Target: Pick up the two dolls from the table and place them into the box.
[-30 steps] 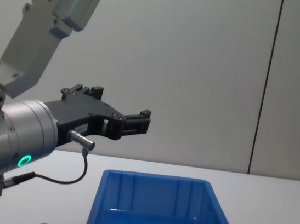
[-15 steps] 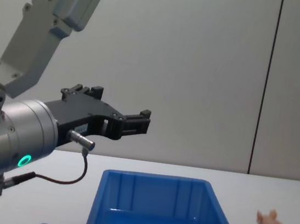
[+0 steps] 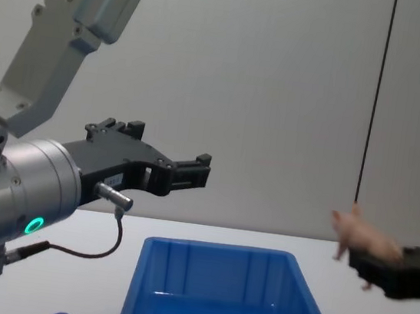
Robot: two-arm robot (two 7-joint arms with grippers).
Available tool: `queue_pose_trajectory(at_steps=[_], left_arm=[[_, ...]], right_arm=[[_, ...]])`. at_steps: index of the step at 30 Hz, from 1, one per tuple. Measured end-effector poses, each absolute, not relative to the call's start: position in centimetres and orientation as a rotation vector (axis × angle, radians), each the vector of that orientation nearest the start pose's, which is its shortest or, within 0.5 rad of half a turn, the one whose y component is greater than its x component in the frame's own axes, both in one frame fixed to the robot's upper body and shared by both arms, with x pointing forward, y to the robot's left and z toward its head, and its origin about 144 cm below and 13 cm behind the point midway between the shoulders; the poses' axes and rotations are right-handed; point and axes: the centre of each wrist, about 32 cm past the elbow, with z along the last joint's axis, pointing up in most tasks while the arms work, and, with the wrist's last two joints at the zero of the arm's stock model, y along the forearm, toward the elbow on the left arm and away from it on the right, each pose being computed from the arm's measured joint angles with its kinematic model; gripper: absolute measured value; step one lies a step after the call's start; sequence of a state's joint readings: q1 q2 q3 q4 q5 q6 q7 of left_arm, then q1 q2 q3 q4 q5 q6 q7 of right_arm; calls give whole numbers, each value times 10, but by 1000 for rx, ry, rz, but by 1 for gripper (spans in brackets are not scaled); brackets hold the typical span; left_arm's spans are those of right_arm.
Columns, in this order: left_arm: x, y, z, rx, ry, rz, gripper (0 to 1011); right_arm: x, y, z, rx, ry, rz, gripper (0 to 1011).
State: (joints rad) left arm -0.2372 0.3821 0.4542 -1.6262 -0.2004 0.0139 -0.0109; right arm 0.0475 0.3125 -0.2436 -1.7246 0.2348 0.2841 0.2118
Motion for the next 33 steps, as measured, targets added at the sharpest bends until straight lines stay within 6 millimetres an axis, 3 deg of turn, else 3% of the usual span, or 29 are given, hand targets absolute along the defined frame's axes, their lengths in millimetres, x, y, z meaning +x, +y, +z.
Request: queue_pose_trajectory(at_steps=[7,14,22,23,33], left_arm=[[492,198,1204,61,-268,1124,1001],[492,198,1204,61,-268,1124,1002],[492,198,1204,61,-268,1124,1001],[492,198,1204,61,-268,1124,1001],[492,198,1204,61,-268,1124,1002]], right_arm=[[472,-213,1204,-161,68,-1025,379],[483,-196,1202,-162,116,-966,393],[489,-183,1195,-169,156,-920,624],[490,-182,1194,-171,161,-915,697],[488,-187,1190,-175,158,-925,962]])
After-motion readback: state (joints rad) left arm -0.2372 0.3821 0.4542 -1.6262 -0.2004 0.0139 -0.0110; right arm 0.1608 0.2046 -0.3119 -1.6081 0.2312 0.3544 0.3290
